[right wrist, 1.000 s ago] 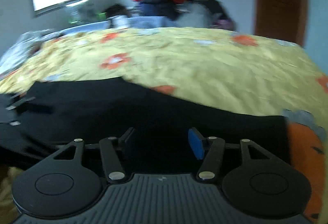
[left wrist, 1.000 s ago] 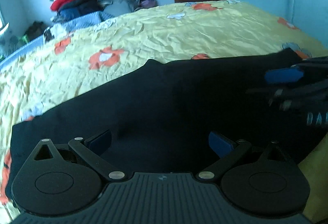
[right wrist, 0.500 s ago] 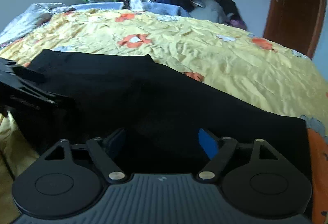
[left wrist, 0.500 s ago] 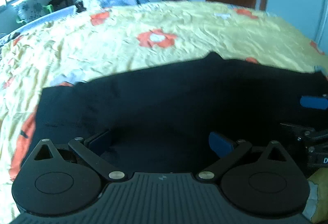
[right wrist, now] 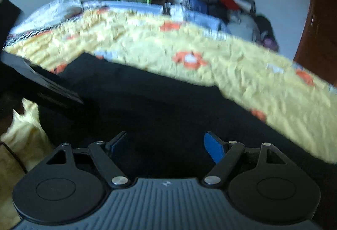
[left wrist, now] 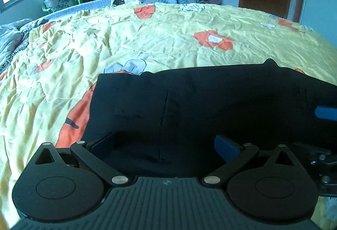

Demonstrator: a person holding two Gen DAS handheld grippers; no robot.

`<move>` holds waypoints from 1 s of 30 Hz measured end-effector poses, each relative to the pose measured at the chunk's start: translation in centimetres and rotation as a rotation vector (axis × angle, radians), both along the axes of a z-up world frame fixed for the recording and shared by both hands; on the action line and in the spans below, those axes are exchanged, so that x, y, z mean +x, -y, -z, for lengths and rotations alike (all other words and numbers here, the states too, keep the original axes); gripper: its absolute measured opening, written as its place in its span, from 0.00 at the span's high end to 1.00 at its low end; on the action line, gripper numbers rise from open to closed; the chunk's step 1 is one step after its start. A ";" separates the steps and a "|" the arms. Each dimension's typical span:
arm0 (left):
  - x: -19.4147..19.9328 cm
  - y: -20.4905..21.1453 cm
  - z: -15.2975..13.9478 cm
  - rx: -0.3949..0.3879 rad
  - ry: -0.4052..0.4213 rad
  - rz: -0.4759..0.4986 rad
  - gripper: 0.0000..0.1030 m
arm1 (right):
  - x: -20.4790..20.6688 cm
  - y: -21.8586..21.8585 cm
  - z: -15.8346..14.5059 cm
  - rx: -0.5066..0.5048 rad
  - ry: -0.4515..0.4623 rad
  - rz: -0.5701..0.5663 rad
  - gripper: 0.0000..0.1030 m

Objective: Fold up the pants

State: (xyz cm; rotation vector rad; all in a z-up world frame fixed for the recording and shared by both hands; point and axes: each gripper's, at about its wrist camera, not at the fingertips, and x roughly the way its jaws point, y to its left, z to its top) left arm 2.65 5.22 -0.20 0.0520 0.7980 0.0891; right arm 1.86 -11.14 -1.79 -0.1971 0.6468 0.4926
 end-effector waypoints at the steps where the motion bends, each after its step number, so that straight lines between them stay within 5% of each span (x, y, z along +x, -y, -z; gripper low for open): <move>1: -0.1 -0.1 0.0 0.002 0.004 -0.001 0.00 | 0.1 0.0 0.3 -0.004 -0.012 0.009 0.23; 9: -0.2 -0.9 -0.1 -0.004 0.020 -0.026 0.00 | -1.4 -0.7 -1.4 0.027 0.038 -0.003 0.23; 20: -0.8 -2.0 -0.1 -0.006 0.013 -0.016 0.00 | -1.4 -2.3 0.1 -0.010 -0.028 -0.029 0.23; 30: -1.8 -3.2 -0.9 0.021 0.058 -0.064 0.00 | -2.8 -4.2 -1.1 -0.049 0.051 -0.092 0.23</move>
